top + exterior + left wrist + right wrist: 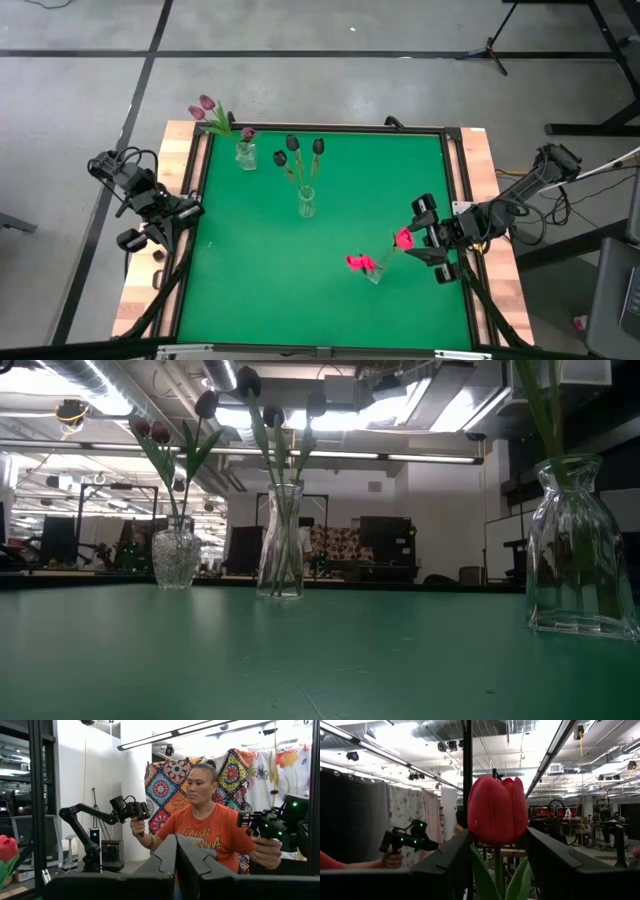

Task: Sort flowers into vase by color
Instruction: Put the pink tulip into the bottom transparent vase

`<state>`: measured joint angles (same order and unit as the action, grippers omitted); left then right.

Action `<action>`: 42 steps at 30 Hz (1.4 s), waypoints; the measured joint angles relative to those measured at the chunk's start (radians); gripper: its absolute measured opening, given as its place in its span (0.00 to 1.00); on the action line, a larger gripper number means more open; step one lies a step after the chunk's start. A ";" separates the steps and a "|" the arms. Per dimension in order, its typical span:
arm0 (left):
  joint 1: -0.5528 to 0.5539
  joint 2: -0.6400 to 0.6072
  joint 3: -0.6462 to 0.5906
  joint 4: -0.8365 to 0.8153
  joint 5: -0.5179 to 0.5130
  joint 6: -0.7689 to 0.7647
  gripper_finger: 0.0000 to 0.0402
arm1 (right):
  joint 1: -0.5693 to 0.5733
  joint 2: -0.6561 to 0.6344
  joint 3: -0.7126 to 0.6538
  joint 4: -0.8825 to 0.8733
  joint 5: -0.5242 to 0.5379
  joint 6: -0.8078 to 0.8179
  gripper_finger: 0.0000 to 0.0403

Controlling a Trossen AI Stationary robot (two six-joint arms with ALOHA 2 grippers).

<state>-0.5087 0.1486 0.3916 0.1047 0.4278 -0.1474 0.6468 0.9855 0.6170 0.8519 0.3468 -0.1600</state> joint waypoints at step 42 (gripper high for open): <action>0.000 0.000 0.000 -0.016 0.000 -0.003 0.00 | -0.096 -0.184 -0.007 -1.206 0.402 0.577 0.46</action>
<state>-0.5090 0.1486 0.3916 0.0891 0.4278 -0.1506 0.5511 0.8017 0.6103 -0.3544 0.7484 0.4173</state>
